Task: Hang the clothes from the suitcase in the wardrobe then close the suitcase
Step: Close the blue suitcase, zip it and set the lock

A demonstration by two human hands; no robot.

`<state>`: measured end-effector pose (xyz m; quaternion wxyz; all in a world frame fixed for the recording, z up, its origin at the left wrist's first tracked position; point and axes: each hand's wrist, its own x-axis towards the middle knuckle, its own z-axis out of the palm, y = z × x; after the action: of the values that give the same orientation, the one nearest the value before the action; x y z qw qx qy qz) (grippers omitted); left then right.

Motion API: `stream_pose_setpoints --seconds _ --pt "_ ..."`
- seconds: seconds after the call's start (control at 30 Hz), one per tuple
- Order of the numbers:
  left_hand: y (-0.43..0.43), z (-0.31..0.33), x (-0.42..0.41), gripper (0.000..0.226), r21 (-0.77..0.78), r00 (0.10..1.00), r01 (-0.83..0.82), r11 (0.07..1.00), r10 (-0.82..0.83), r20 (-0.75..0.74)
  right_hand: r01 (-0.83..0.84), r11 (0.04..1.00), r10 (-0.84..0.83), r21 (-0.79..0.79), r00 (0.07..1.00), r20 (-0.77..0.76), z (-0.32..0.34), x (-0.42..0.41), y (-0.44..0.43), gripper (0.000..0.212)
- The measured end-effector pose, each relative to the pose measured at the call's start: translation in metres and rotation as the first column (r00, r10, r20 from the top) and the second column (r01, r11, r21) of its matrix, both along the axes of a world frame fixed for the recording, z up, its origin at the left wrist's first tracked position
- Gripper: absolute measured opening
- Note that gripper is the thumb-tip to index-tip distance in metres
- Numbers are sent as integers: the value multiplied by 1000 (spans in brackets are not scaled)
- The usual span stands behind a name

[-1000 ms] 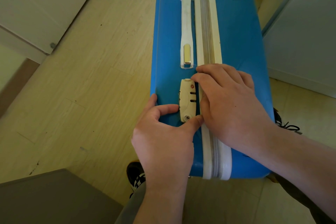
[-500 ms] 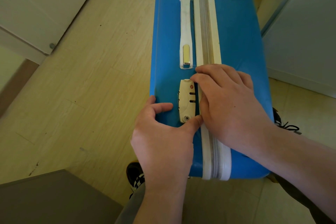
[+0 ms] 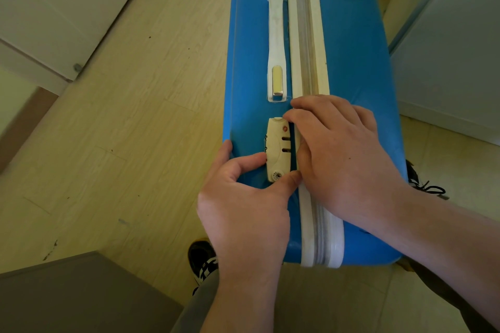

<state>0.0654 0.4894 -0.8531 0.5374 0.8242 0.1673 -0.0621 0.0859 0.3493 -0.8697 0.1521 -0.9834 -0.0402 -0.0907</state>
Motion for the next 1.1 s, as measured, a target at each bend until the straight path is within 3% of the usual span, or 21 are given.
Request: stream_pose_setpoints --seconds 0.17,0.47,0.77,0.93,1.1 --pt "2 0 2 63 39 1000 -18 999 18 6 6 1000 -6 -6 1000 4 0 0 0 44" --pt "2 1 2 44 75 1000 17 997 -16 -5 1 1000 -1 -2 1000 16 -2 0 -1 46" --pt "0 0 0 44 5 1000 -7 1000 7 -6 6 1000 -6 0 1000 9 0 0 0 46" --pt "1 -1 2 62 26 1000 -30 999 30 4 7 1000 -7 -8 1000 5 -1 0 0 46" --pt "2 0 2 50 62 1000 12 998 -12 -8 7 1000 -7 -13 1000 10 -1 1 -1 46"
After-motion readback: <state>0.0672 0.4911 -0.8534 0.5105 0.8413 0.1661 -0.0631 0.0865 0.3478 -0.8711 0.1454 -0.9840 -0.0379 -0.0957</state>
